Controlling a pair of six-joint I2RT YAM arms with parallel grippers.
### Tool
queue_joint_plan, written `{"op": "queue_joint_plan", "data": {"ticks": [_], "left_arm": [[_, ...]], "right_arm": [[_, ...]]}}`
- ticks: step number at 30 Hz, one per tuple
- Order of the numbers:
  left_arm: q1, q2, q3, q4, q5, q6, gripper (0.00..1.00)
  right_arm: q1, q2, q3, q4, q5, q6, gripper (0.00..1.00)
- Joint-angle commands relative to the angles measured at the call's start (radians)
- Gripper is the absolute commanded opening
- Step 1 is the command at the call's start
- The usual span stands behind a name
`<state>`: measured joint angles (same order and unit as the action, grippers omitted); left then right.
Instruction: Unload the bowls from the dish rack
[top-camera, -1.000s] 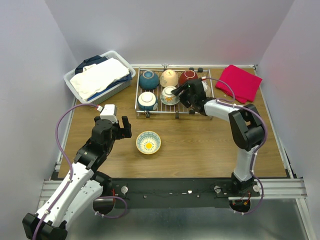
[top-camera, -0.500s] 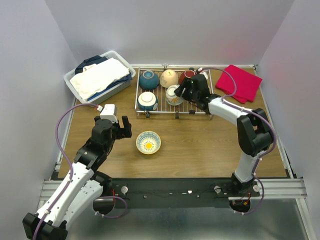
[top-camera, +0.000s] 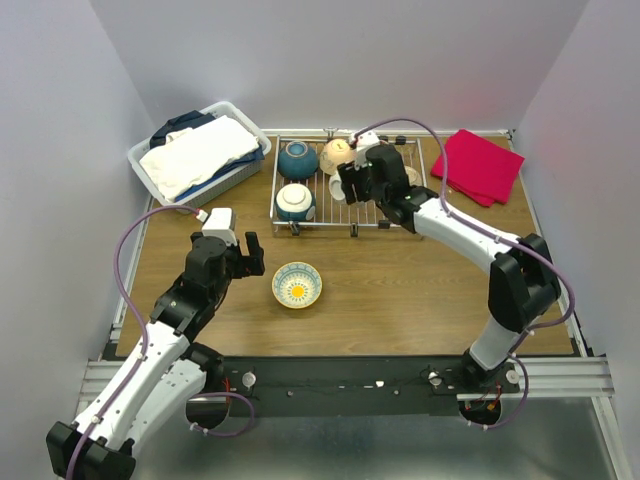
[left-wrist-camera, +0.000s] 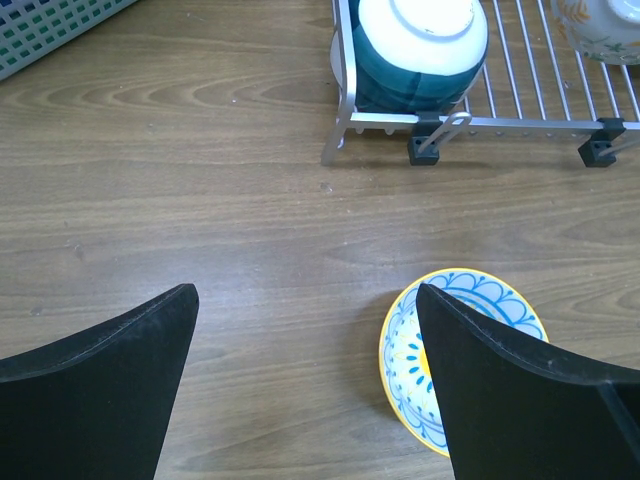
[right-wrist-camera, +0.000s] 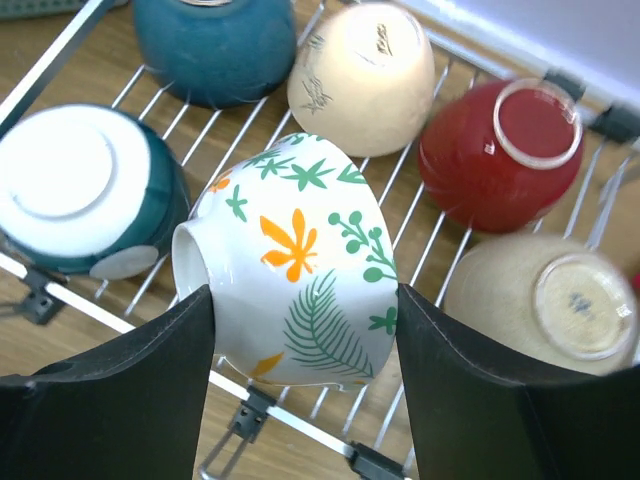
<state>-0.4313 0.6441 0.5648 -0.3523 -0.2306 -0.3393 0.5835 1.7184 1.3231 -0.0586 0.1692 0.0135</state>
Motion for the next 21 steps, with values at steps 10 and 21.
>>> {"op": "queue_joint_plan", "data": {"ticks": [10,21], "left_arm": [[0.011,0.017,-0.005,0.016,0.010,0.002,0.99],[0.042,0.031,-0.013,0.036,0.039,-0.063,0.99]], "right_arm": [[0.285,-0.137,-0.103,0.227,0.377,-0.674,0.43],[0.469,-0.220,-0.370,0.604,0.552,-1.042,0.43]]}}
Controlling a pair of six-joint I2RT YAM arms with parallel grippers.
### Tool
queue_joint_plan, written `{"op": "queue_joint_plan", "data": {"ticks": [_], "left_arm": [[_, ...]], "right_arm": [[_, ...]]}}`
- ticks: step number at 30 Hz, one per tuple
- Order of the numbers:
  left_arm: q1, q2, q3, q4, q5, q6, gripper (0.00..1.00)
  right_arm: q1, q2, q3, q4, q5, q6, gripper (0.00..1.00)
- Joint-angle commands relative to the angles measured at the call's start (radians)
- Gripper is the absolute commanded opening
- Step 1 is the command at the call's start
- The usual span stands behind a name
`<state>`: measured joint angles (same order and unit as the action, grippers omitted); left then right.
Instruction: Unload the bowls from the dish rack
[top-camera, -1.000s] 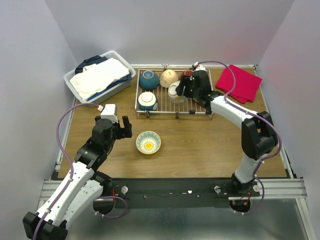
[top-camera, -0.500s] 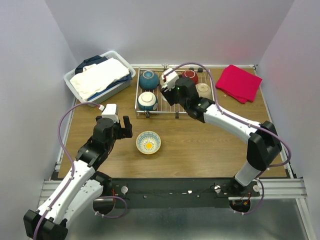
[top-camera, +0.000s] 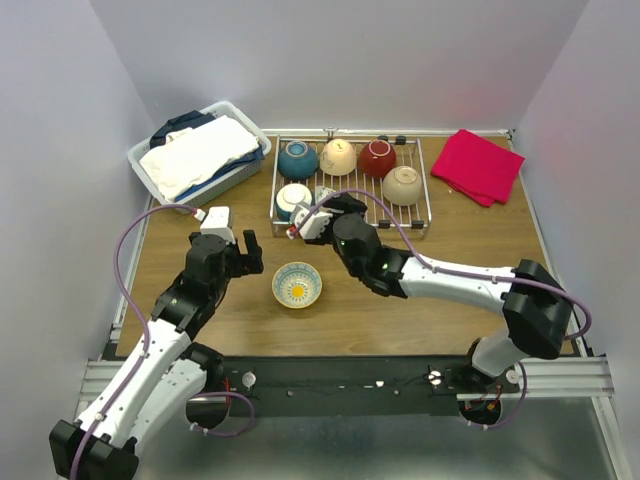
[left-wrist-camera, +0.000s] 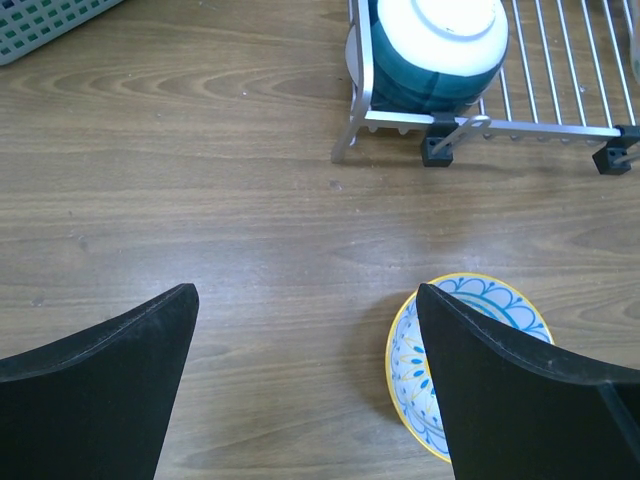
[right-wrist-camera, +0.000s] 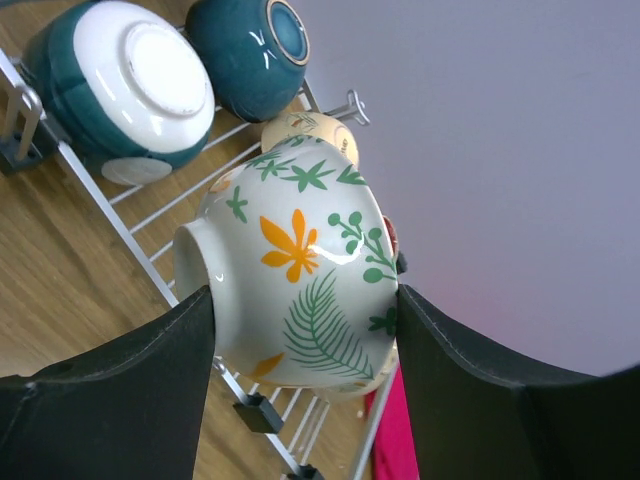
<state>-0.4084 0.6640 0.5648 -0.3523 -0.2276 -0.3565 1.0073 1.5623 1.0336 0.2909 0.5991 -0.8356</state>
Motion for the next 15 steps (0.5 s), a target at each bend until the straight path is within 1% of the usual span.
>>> {"op": "queue_joint_plan", "data": {"ticks": [1,4,7,10,11,13,14,15], "left_arm": [[0.023,0.019,-0.011,0.041,0.051,-0.053,0.99],[0.028,0.055,0.009,0.055,0.068,-0.078,0.99],[0.037,0.112,0.059,0.061,0.088,-0.105,0.99],[0.062,0.198,0.148,0.032,0.135,-0.148,0.99],[0.068,0.219,0.203,0.009,0.169,-0.157,0.99],[0.086,0.293,0.262,-0.020,0.197,-0.179,0.99],[0.092,0.319,0.329,-0.061,0.207,-0.202,0.99],[0.098,0.372,0.366,-0.086,0.226,-0.208,0.99]], "right_arm": [[0.056,-0.065,-0.113,0.272,0.126,-0.215,0.44],[0.096,-0.074,-0.167,0.364,0.151,-0.296,0.45],[0.117,-0.082,-0.242,0.484,0.168,-0.353,0.45],[0.140,-0.084,-0.302,0.589,0.176,-0.396,0.45],[0.148,-0.081,-0.320,0.625,0.169,-0.414,0.45],[0.152,-0.070,-0.366,0.735,0.169,-0.479,0.46],[0.154,-0.052,-0.378,0.773,0.165,-0.502,0.46],[0.154,-0.044,-0.403,0.850,0.159,-0.548,0.46]]}}
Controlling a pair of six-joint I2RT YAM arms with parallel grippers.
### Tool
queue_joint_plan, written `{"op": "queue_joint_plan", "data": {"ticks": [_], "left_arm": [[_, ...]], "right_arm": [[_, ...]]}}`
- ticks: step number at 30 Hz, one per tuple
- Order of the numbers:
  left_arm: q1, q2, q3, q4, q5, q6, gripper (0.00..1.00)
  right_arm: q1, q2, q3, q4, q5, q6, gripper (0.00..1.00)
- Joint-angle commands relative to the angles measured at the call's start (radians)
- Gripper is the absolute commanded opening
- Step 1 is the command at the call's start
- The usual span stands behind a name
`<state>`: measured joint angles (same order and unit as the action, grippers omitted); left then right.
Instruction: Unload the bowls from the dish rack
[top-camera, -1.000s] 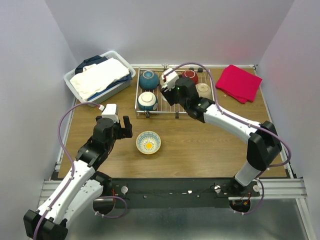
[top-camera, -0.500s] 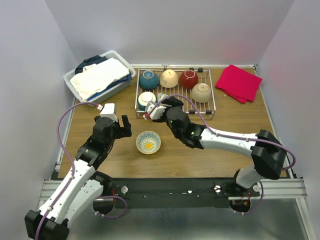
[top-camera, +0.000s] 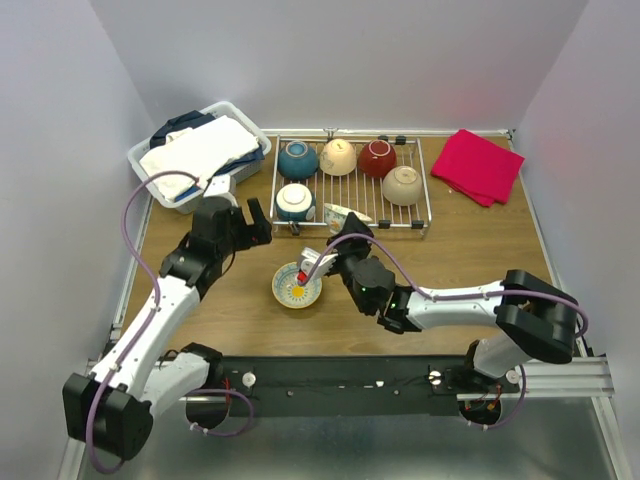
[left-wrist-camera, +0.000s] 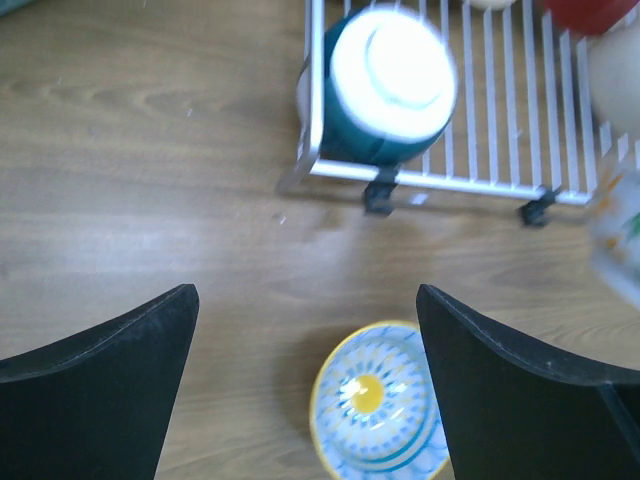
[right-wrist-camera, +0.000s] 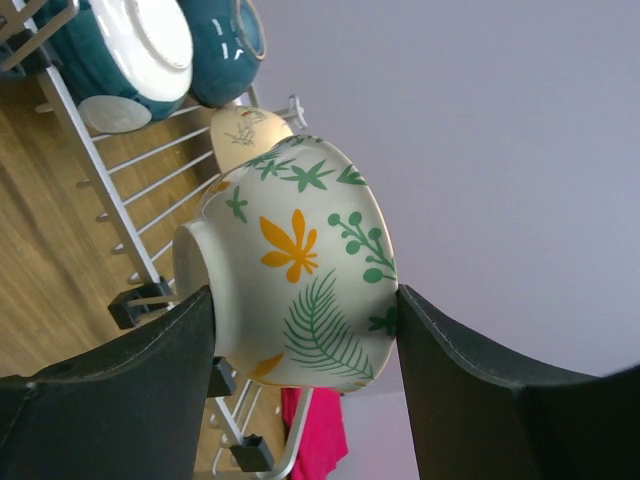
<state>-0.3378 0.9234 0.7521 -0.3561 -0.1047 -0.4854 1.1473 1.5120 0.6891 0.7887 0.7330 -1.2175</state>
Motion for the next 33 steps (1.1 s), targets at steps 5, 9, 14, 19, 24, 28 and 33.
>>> {"op": "queue_joint_plan", "data": {"ticks": [5,9,14,19,24,28,33], "left_arm": [[0.042,0.256,0.442,-0.271,0.183,-0.088,0.99],[0.042,0.372,0.591,-0.392,0.227,-0.131,0.99],[0.042,0.457,0.687,-0.435,0.335,-0.182,0.99],[0.042,0.534,0.747,-0.454,0.411,-0.220,0.98],[0.037,0.609,0.823,-0.510,0.470,-0.211,0.97],[0.025,0.653,0.828,-0.543,0.528,-0.197,0.93],[-0.013,0.701,0.822,-0.573,0.551,-0.174,0.87]], "right_arm": [[0.014,0.076,-0.089,0.536,0.000,-0.273,0.47],[0.015,0.106,-0.080,0.590,-0.023,-0.289,0.47],[0.025,0.149,-0.054,0.622,-0.043,-0.306,0.47],[0.046,0.194,-0.033,0.664,-0.052,-0.338,0.48],[0.068,0.235,-0.022,0.685,-0.069,-0.358,0.48],[0.078,0.267,-0.011,0.721,-0.072,-0.385,0.48],[0.097,0.307,0.007,0.776,-0.066,-0.425,0.49]]}}
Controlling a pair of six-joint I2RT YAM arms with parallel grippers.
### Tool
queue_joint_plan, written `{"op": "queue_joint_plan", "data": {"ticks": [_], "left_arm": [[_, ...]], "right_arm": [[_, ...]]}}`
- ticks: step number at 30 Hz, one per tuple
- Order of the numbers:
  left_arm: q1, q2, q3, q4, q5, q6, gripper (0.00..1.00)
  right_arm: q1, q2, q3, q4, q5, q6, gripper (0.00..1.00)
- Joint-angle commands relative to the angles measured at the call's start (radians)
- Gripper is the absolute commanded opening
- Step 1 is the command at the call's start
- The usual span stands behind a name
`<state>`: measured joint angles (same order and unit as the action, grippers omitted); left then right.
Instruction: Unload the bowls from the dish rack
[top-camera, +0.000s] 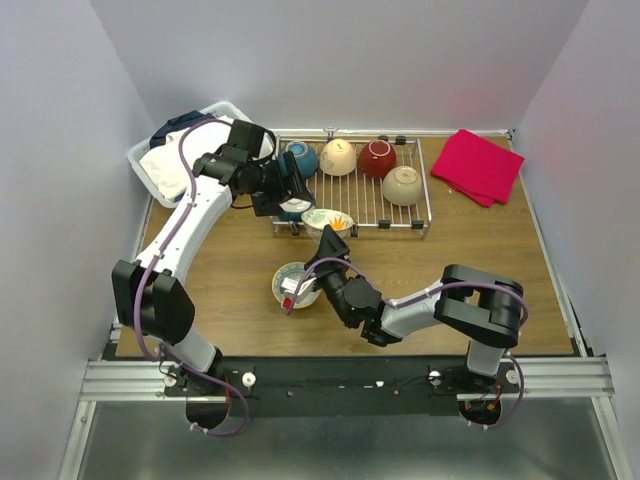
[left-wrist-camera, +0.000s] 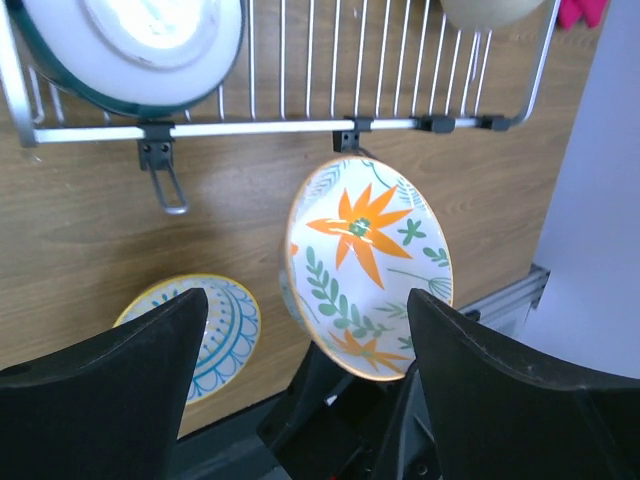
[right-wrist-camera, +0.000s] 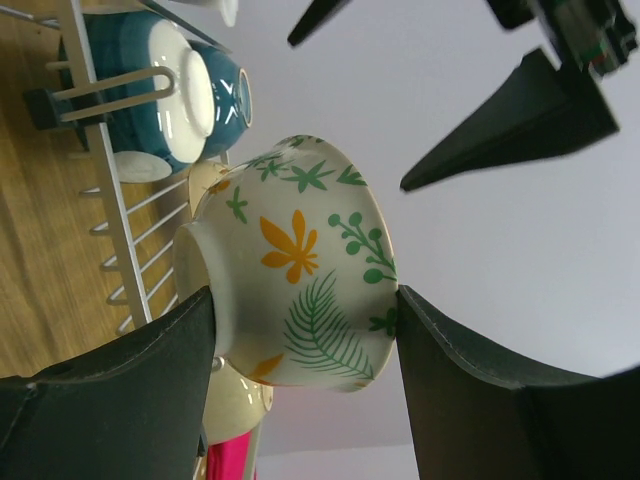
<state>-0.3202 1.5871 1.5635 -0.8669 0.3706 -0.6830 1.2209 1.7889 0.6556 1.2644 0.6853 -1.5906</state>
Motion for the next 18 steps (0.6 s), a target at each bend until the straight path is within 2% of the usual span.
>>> {"op": "queue_joint_plan", "data": {"ticks": [1,5,7,17,18], "left_arm": [[-0.036,0.040,0.004,-0.064,0.073,0.031,0.87],[-0.040,0.045,-0.042,-0.055,0.054,0.039,0.80],[-0.042,0.050,-0.063,-0.058,0.054,0.043,0.73],[-0.056,0.062,-0.146,-0.035,0.079,0.056,0.59],[-0.057,0.063,-0.154,-0.032,0.085,0.056,0.54]], "right_arm": [[0.026,0.043,0.041,0.306,-0.018,-0.055,0.49],[0.040,0.056,0.041,0.325,-0.012,-0.068,0.49],[0.043,0.063,0.039,0.337,-0.006,-0.077,0.49],[0.054,0.081,0.047,0.379,-0.004,-0.111,0.49],[0.052,0.081,0.049,0.382,-0.004,-0.111,0.49]]}}
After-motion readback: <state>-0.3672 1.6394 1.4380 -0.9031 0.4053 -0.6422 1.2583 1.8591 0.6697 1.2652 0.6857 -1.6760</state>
